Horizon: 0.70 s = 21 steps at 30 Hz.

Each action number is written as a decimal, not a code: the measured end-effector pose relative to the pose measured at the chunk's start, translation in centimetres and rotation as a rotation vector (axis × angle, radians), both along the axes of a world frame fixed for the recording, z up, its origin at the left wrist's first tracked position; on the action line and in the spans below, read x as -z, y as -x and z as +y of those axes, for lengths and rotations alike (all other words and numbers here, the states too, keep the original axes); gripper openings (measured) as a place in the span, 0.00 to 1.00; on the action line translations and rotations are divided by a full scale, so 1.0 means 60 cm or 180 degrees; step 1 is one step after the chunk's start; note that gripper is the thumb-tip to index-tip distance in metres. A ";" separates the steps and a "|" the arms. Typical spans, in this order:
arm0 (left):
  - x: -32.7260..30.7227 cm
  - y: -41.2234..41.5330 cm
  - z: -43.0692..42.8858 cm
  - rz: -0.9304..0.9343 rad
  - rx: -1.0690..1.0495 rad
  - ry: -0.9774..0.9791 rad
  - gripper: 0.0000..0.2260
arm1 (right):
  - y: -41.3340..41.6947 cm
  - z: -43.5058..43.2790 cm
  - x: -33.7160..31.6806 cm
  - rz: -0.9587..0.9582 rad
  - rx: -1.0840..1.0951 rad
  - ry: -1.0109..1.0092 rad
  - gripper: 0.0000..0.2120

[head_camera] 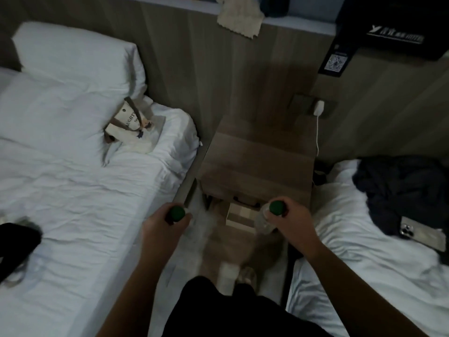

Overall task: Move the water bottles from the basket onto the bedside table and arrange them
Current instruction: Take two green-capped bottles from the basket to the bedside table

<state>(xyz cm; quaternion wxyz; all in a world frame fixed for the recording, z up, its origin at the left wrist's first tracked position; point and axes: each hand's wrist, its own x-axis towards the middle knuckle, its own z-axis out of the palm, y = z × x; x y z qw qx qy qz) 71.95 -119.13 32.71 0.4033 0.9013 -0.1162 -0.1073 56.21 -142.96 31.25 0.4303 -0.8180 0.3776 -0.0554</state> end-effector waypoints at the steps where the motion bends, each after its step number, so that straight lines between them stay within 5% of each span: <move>1: -0.003 -0.006 -0.023 0.0001 0.0030 -0.0005 0.10 | -0.012 -0.019 -0.002 0.0025 -0.0088 -0.0009 0.09; 21: 0.090 -0.364 -0.372 0.0534 0.1722 -0.0584 0.13 | -0.373 -0.224 0.043 0.0493 0.0363 -0.0397 0.07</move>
